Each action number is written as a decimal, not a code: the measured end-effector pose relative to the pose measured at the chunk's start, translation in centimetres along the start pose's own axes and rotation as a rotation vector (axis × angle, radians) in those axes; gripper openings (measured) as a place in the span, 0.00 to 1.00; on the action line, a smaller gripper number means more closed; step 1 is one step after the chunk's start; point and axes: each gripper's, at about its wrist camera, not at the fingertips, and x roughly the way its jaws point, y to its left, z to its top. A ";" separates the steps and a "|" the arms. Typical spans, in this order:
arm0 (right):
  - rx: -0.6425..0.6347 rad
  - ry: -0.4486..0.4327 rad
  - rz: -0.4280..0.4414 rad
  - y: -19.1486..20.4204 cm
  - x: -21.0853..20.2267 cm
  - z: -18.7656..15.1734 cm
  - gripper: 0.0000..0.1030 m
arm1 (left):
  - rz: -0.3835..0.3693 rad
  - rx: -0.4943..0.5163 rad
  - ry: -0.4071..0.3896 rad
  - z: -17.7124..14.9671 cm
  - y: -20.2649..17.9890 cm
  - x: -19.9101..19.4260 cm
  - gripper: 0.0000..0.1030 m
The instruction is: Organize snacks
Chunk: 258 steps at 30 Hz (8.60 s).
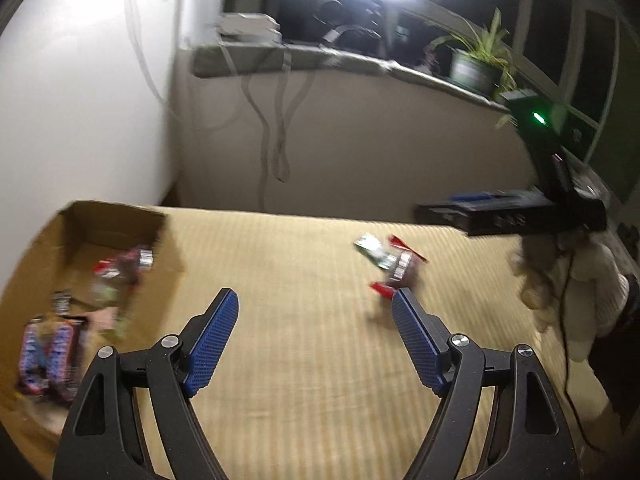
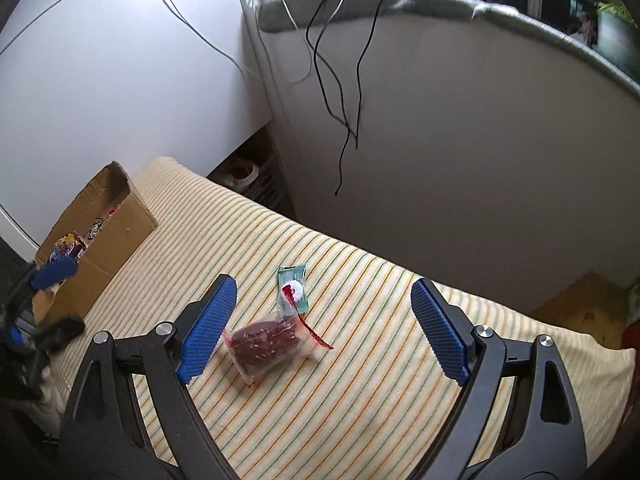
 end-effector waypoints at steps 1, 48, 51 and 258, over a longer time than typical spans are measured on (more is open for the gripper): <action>0.007 0.007 0.011 0.0 0.2 0.0 0.84 | -0.024 0.002 0.016 0.0 -0.4 0.5 0.76; -0.073 0.327 0.040 3.3 10.0 1.7 0.41 | -0.087 0.156 0.146 -1.5 -6.6 6.9 0.39; -0.120 0.323 -0.017 3.9 9.9 1.3 0.32 | -0.072 0.148 0.147 -2.0 -6.2 6.1 0.39; -0.257 -0.277 -0.046 25.5 -5.8 -7.5 1.00 | 0.475 -0.209 -0.184 -7.6 9.7 -16.5 0.78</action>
